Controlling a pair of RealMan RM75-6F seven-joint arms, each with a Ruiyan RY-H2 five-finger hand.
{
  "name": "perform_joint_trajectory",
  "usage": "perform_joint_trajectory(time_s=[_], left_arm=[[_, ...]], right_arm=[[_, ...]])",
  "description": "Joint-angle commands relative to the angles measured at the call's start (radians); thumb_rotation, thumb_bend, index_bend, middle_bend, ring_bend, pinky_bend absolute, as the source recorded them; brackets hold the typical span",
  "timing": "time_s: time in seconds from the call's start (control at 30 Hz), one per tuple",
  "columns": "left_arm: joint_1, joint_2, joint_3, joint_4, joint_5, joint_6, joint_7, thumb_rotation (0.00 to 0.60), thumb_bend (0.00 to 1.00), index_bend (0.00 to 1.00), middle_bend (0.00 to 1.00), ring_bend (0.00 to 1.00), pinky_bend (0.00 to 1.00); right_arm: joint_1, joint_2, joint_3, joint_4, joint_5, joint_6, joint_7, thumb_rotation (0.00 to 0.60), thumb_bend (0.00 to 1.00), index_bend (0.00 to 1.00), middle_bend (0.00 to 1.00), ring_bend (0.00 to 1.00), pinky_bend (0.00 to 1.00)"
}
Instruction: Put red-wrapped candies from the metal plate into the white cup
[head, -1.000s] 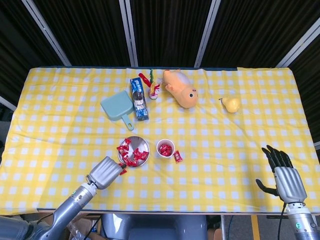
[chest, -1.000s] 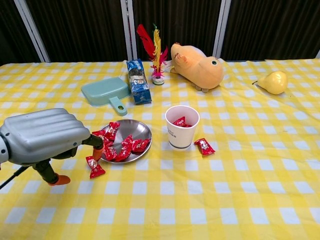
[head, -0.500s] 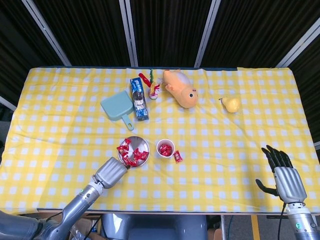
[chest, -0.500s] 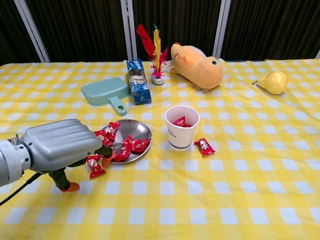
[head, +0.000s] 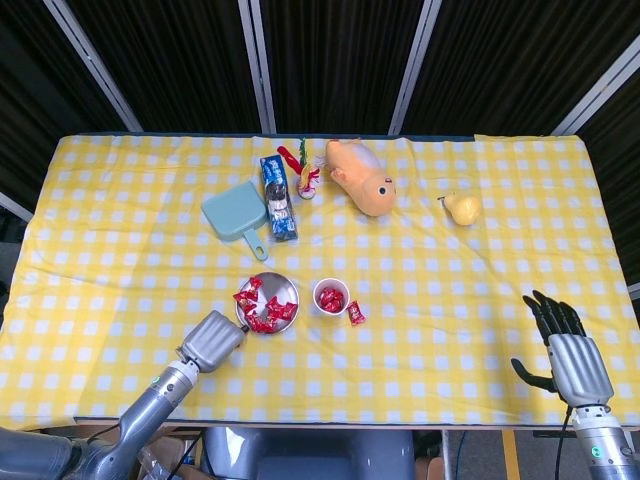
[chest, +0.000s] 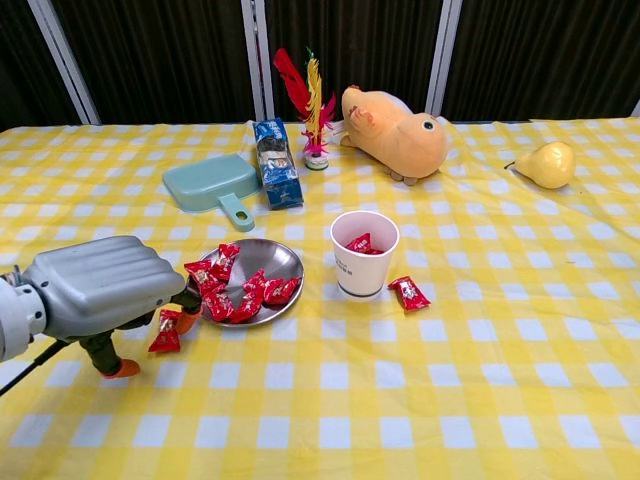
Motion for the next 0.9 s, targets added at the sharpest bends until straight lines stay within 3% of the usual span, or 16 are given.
perform_joint_trajectory(time_s=[0.03,0.4,0.7,0.9], left_arm=[[0.005,0.006,-0.005,-0.001,-0.01,0.001,-0.003,0.6,0.25,0.41,0.99,1.0,1.0],[-0.003,-0.009,-0.032,0.032,-0.036,-0.017,0.016,0.6,0.26,0.4,0.99,1.0,1.0],[0.003,-0.027,-0.04,0.052,-0.055,-0.019,0.015,0.6,0.4,0.5,0.99,1.0,1.0],[0.011,-0.033,-0.038,0.063,-0.051,-0.017,0.007,0.6,0.42,0.55,0.99,1.0,1.0]], right_arm=[[0.0,0.0,0.0,0.0,-0.001,0.0,-0.001,0.6,0.34,0.0,0.0,0.0,0.0],[-0.001,-0.001,0.001,-0.002,0.001,0.002,-0.002,0.6,0.34,0.0,0.0,0.0,0.0],[-0.001,-0.001,0.001,-0.001,-0.001,0.003,0.001,0.6,0.34,0.0,0.0,0.0,0.0],[-0.001,-0.001,0.001,-0.001,-0.001,0.003,0.001,0.6,0.34,0.0,0.0,0.0,0.0]])
